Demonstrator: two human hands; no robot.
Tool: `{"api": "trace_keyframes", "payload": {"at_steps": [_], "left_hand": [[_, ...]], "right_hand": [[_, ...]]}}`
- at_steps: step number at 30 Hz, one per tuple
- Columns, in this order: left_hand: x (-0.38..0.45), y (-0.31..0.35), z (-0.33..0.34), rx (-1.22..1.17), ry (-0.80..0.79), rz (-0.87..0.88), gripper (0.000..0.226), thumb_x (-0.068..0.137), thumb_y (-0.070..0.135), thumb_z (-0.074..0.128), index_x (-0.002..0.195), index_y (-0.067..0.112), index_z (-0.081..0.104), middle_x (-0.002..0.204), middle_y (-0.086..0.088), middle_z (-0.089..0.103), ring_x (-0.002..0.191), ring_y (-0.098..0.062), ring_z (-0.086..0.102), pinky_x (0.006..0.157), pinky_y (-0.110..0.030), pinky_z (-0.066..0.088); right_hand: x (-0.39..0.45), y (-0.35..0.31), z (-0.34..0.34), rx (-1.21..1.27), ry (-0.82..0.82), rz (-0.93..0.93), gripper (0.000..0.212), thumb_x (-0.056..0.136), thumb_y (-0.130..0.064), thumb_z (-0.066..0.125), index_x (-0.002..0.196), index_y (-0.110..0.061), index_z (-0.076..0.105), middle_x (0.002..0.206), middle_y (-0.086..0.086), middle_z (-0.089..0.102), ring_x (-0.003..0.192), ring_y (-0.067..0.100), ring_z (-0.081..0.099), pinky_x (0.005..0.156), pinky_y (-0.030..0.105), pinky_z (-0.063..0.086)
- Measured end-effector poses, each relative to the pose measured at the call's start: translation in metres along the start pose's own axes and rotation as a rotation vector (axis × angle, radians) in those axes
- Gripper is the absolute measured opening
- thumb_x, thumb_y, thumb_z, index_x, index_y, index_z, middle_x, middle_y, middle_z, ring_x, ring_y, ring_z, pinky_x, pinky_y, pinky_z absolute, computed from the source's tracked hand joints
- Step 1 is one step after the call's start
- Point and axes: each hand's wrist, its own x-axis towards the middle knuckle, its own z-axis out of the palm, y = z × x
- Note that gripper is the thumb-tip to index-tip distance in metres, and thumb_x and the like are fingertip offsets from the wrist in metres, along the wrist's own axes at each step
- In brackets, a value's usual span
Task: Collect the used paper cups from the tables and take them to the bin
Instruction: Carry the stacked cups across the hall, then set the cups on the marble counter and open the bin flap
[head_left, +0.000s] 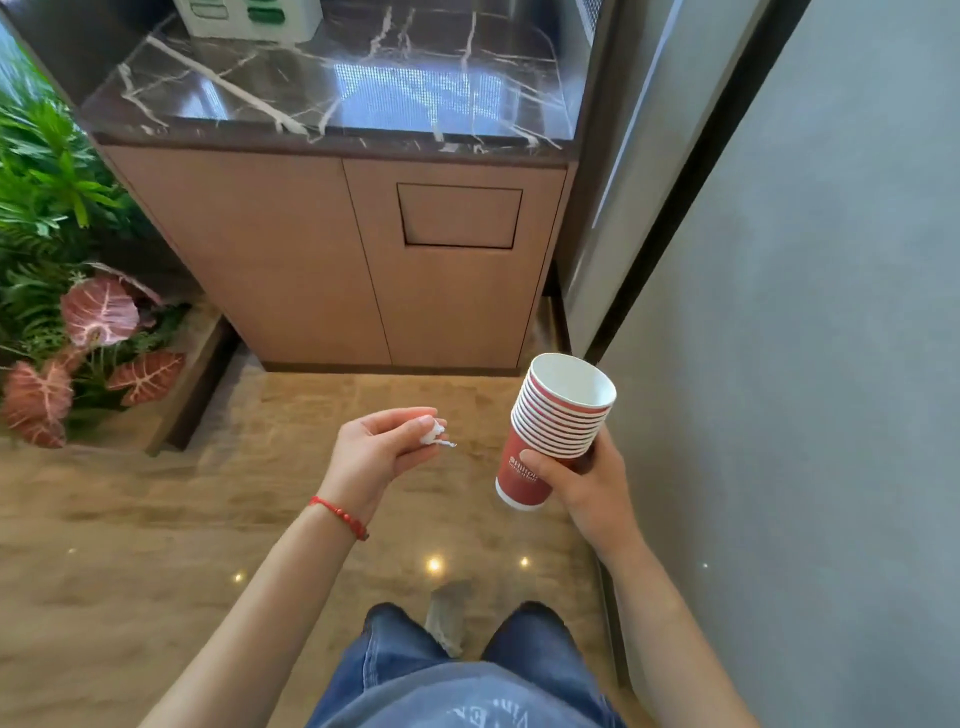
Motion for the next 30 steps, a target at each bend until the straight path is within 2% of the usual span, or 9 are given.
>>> {"api": "trace_keyframes", "payload": {"at_steps": [4, 7, 11, 15, 18, 21, 23, 27, 30], "left_hand": [[0.068, 0.031, 0.011, 0.0, -0.01, -0.02, 0.014, 0.081, 0.005, 0.066, 0.075, 0.012, 0.077, 0.085, -0.011, 0.075, 0.081, -0.021, 0.072, 0.068, -0.023, 0.057], [0.122, 0.048, 0.024, 0.005, -0.004, -0.018, 0.015, 0.081, 0.005, 0.066, 0.075, 0.013, 0.077, 0.085, -0.011, 0.075, 0.081, -0.021, 0.072, 0.066, -0.023, 0.056], [0.199, 0.076, 0.049, -0.02, 0.006, 0.005, 0.014, 0.081, 0.006, 0.065, 0.076, 0.011, 0.076, 0.086, -0.011, 0.075, 0.081, -0.02, 0.072, 0.065, -0.022, 0.056], [0.27, 0.112, 0.078, -0.042, 0.04, 0.024, 0.012, 0.083, 0.003, 0.063, 0.081, 0.008, 0.074, 0.085, -0.011, 0.075, 0.08, -0.022, 0.072, 0.064, -0.021, 0.056], [0.32, 0.14, 0.096, -0.062, 0.052, 0.037, 0.01, 0.082, 0.003, 0.064, 0.083, 0.007, 0.073, 0.085, -0.012, 0.075, 0.081, -0.021, 0.072, 0.064, -0.021, 0.056], [0.363, 0.168, 0.112, -0.081, 0.064, 0.058, 0.012, 0.082, 0.002, 0.064, 0.08, 0.009, 0.074, 0.083, -0.01, 0.075, 0.08, -0.02, 0.072, 0.064, -0.021, 0.056], [0.388, 0.183, 0.119, -0.08, 0.06, 0.062, 0.013, 0.082, 0.003, 0.063, 0.08, 0.01, 0.074, 0.084, -0.01, 0.075, 0.081, -0.019, 0.072, 0.064, -0.02, 0.055], [0.441, 0.211, 0.128, -0.092, 0.04, 0.049, 0.01, 0.083, 0.003, 0.062, 0.086, 0.006, 0.071, 0.086, -0.011, 0.075, 0.083, -0.022, 0.072, 0.065, -0.021, 0.056], [0.481, 0.239, 0.134, -0.101, 0.008, 0.036, 0.011, 0.084, 0.001, 0.06, 0.088, 0.004, 0.07, 0.085, -0.011, 0.075, 0.081, -0.021, 0.072, 0.065, -0.022, 0.056]], "right_hand": [[0.068, -0.014, 0.007, 0.014, 0.016, 0.002, 0.066, 0.055, -0.028, 0.081, 0.116, -0.019, 0.055, 0.106, -0.003, 0.067, 0.094, 0.006, 0.065, 0.071, 0.017, 0.053], [0.128, -0.019, 0.009, 0.018, 0.008, -0.002, 0.066, 0.055, -0.029, 0.081, 0.116, -0.02, 0.055, 0.106, -0.002, 0.066, 0.094, 0.005, 0.065, 0.071, 0.015, 0.052], [0.219, -0.028, 0.01, 0.006, -0.019, -0.016, 0.071, 0.057, -0.031, 0.083, 0.12, -0.02, 0.053, 0.111, -0.002, 0.065, 0.1, 0.009, 0.064, 0.077, 0.021, 0.054], [0.311, -0.051, 0.01, 0.0, -0.061, -0.038, 0.066, 0.054, -0.036, 0.079, 0.115, -0.031, 0.053, 0.109, -0.007, 0.065, 0.1, 0.006, 0.063, 0.079, 0.021, 0.055], [0.376, -0.07, 0.01, -0.006, -0.082, -0.045, 0.065, 0.054, -0.036, 0.079, 0.113, -0.032, 0.052, 0.11, -0.006, 0.064, 0.101, 0.007, 0.062, 0.081, 0.022, 0.054], [0.433, -0.087, 0.01, -0.008, -0.071, -0.063, 0.062, 0.057, -0.026, 0.081, 0.113, -0.025, 0.054, 0.11, -0.001, 0.065, 0.098, 0.006, 0.063, 0.078, 0.018, 0.053], [0.465, -0.094, 0.013, -0.004, -0.068, -0.071, 0.059, 0.059, -0.021, 0.081, 0.112, -0.025, 0.054, 0.11, 0.001, 0.066, 0.099, 0.009, 0.063, 0.08, 0.021, 0.054], [0.523, -0.104, 0.022, -0.006, -0.052, -0.096, 0.057, 0.055, -0.027, 0.082, 0.107, -0.028, 0.057, 0.1, -0.011, 0.07, 0.098, 0.008, 0.064, 0.08, 0.023, 0.053], [0.563, -0.12, 0.03, -0.03, -0.037, -0.121, 0.055, 0.061, -0.018, 0.084, 0.109, -0.026, 0.057, 0.101, -0.012, 0.07, 0.099, 0.008, 0.064, 0.08, 0.02, 0.052]]}}
